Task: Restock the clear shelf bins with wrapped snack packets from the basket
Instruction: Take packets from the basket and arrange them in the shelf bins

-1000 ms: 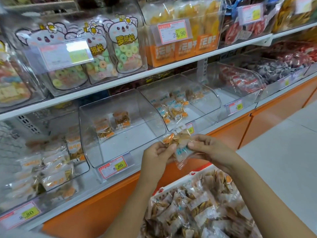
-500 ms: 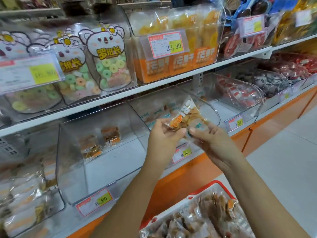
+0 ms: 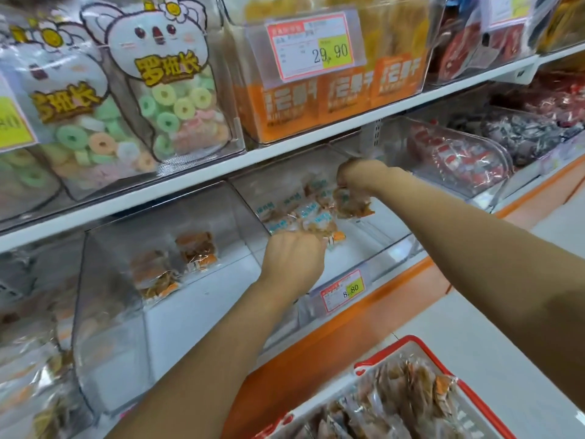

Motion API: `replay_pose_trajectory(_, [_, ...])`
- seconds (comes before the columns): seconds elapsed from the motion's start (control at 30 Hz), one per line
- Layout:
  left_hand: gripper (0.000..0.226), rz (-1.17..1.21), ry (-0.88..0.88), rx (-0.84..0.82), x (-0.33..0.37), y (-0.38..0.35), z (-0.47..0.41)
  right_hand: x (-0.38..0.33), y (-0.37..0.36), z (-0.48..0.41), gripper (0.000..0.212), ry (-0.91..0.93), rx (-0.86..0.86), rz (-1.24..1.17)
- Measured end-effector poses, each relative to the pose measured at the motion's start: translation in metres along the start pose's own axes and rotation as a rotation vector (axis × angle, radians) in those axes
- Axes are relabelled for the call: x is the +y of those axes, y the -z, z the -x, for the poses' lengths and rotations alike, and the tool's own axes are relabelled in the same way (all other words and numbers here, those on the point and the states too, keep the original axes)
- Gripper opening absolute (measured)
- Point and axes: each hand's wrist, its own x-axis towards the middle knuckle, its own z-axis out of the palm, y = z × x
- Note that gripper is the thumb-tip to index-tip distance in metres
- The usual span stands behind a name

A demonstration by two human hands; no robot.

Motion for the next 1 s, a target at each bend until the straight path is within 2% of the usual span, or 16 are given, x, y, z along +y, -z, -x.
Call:
replay_pose_trajectory(0.1, [0.036,-0.026,0.012,0.018,0.002,0.003,-0.001,-0.007,-0.001,-0.014,0.020,-0.004,-0.100,0.032])
replay_pose_trajectory(0.2, [0.030,-0.067,0.014,-0.031,0.004,-0.001,0.000,-0.016,-0.003,-0.025,0.009,-0.036,-0.115,0.033])
replay_pose_trajectory(0.27, [0.032,-0.053,0.017,-0.001,0.004,0.001,0.000,-0.021,-0.005,-0.029,0.010,-0.038,-0.103,0.013])
replay_pose_trajectory(0.33, [0.020,-0.075,-0.012,-0.026,0.003,-0.002,0.000,-0.024,-0.003,-0.031,0.015,-0.031,-0.093,0.019])
replay_pose_trajectory(0.4, [0.019,-0.042,-0.015,-0.158,0.000,-0.004,-0.006,-0.026,-0.001,-0.031,0.021,-0.017,-0.064,0.046])
replay_pose_trajectory(0.5, [0.014,0.166,-0.022,-0.341,-0.003,0.002,-0.029,-0.032,0.003,-0.026,0.029,-0.009,-0.073,0.102])
replay_pose_trajectory(0.6, [0.029,0.484,-0.004,-0.613,0.004,-0.014,-0.062,-0.036,-0.002,-0.026,0.034,-0.044,-0.089,0.152])
replay_pose_trajectory(0.67, [0.035,0.499,-0.021,-0.746,0.016,-0.026,-0.076,-0.035,0.000,-0.026,0.031,-0.068,-0.080,0.154])
replay_pose_trajectory(0.8, [0.041,0.473,-0.018,-0.762,0.034,-0.044,-0.090,-0.029,0.006,-0.027,0.028,-0.134,-0.052,0.174])
replay_pose_trajectory(0.9, [0.031,0.437,-0.020,-0.756,0.041,-0.040,-0.084,-0.030,-0.002,-0.027,0.029,-0.170,-0.114,0.186])
replay_pose_trajectory(1.0, [0.030,0.347,-0.044,-0.754,0.045,-0.039,-0.080,-0.027,-0.019,-0.030,0.023,-0.168,-0.065,0.157])
